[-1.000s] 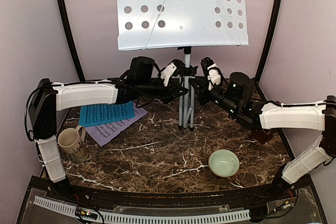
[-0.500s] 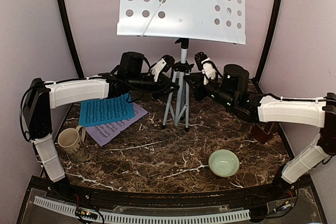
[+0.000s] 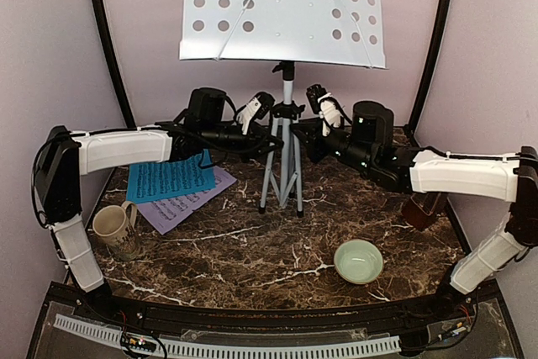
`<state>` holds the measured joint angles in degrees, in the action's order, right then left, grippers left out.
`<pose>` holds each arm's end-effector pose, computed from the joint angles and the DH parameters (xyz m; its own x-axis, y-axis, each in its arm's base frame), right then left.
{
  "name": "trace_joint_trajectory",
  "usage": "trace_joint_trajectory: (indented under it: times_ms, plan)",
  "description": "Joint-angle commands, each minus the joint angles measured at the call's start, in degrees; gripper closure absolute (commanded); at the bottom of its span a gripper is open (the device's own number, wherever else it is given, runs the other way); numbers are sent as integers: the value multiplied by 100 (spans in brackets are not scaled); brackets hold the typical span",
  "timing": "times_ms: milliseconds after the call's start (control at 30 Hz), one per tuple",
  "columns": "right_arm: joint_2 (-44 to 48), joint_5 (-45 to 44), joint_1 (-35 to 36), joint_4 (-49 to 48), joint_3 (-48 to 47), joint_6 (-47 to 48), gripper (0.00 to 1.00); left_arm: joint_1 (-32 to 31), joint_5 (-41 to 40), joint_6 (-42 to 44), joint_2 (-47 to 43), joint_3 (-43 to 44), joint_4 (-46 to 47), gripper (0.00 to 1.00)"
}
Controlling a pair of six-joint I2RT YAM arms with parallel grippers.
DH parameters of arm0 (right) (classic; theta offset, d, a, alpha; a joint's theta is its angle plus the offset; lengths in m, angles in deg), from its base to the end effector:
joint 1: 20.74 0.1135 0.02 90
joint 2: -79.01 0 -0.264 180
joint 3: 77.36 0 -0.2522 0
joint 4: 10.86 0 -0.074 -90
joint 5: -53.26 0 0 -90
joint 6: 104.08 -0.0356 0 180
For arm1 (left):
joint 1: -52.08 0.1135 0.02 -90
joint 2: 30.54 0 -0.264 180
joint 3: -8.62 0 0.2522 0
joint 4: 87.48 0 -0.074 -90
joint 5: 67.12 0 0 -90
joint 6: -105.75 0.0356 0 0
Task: Set up the instrument practice props
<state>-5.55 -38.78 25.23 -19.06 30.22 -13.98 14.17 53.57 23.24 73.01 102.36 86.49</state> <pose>0.2448 0.2514 0.3157 -0.0465 -0.0507 -0.9976 -0.6939 0.7200 -0.0042 0.3289 -0.2792 0.2986 -0.0941 0.2154 -0.9720 0.9360 0.3517 -0.0127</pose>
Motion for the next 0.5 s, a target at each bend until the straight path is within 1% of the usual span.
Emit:
trace_joint_trajectory:
  times_ms: [0,200,300,467]
  plan:
    - [423,6,-196,-1171,68,122,100,838,-683,-461,-478,-306,106,100]
    - [387,116,-175,-1333,283,113,95,776,-388,-536,-567,-592,378,100]
    - [383,142,-151,-1402,376,105,90,712,-306,-464,-556,-647,330,100]
    - [394,147,-124,-1474,519,75,79,565,-341,-324,-571,-735,370,100]
